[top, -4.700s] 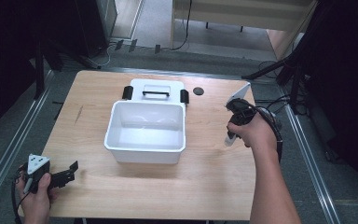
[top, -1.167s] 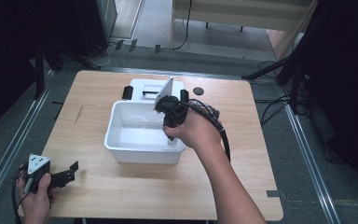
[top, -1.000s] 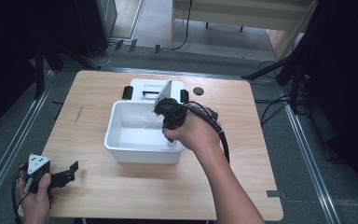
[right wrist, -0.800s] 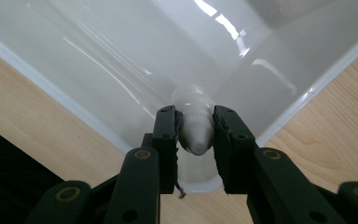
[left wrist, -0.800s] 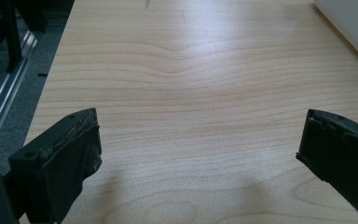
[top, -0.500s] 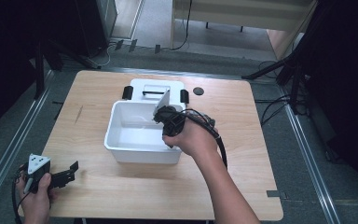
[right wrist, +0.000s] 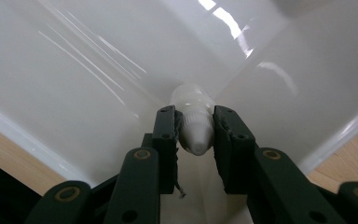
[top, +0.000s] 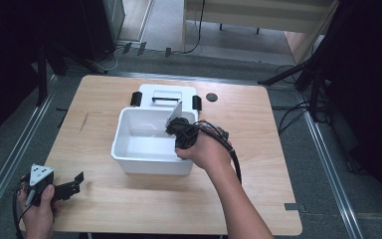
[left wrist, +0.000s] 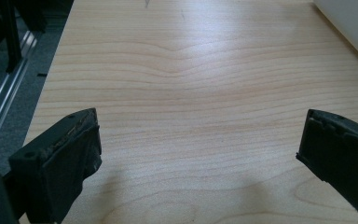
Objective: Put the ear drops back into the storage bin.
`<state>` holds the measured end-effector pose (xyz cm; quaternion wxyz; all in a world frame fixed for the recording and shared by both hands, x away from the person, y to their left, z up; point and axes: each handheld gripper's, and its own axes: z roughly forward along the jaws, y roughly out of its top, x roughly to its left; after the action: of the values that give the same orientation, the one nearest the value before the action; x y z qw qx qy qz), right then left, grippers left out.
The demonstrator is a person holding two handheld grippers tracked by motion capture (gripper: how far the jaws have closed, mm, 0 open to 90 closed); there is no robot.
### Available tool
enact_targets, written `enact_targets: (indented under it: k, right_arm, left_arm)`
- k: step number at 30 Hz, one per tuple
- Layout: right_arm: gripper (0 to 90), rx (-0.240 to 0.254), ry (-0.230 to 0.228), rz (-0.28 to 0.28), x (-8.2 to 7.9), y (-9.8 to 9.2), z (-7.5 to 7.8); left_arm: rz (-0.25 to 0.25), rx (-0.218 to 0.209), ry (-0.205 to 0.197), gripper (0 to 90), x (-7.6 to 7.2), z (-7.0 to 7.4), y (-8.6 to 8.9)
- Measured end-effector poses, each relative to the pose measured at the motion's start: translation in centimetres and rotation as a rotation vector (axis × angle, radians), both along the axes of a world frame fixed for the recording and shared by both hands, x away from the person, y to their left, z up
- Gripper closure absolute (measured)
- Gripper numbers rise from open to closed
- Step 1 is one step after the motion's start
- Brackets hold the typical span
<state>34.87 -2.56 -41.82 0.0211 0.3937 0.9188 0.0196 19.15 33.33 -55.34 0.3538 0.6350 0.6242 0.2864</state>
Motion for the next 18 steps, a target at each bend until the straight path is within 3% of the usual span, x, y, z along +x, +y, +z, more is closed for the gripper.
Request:
enact_targets:
  k: [8,18]
  right_arm:
    - [71.7,0.002,0.012,0.006,-0.1,0.1,-0.6]
    - [71.6,-0.034,0.027,0.032,-0.3,0.5,-1.3]
  left_arm:
    - [0.000,0.001,0.001,0.0,0.0,0.0,0.0]
    - [0.000,0.001,0.001,0.0,0.0,0.0,0.0]
